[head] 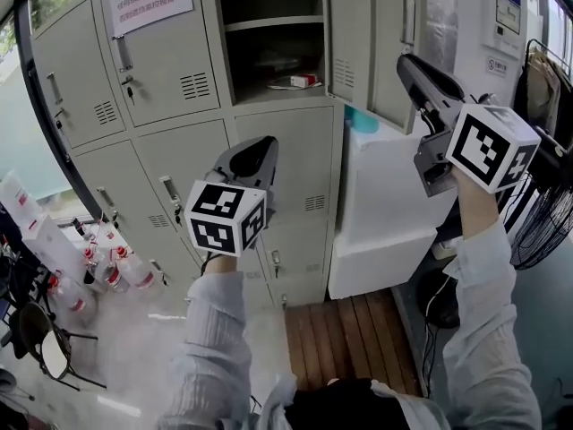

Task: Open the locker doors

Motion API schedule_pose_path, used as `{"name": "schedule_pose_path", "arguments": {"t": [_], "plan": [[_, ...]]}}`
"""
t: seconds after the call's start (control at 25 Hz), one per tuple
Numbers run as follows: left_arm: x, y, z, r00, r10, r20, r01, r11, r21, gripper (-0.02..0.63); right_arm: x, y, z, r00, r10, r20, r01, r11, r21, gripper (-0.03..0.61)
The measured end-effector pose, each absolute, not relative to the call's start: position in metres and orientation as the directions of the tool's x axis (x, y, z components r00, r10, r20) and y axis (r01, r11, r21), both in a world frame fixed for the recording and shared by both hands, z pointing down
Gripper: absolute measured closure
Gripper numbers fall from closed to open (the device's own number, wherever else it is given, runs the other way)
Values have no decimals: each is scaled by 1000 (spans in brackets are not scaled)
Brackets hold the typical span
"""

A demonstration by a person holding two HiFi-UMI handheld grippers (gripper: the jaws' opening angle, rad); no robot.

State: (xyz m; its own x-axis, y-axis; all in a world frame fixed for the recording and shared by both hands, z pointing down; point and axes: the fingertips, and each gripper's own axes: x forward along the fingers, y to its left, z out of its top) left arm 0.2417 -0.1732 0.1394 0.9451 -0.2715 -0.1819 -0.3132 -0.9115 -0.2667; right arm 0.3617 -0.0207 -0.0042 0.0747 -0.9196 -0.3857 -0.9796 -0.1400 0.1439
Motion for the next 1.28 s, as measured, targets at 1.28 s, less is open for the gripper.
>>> {"name": "schedule_pose_path", "arguments": {"t": [1.28], "plan": [[97,-191,301,889,-453,-59,-457,-888,-59,603,264,-106,249,-10,-992,-122,-1000,10,4,549]]}}
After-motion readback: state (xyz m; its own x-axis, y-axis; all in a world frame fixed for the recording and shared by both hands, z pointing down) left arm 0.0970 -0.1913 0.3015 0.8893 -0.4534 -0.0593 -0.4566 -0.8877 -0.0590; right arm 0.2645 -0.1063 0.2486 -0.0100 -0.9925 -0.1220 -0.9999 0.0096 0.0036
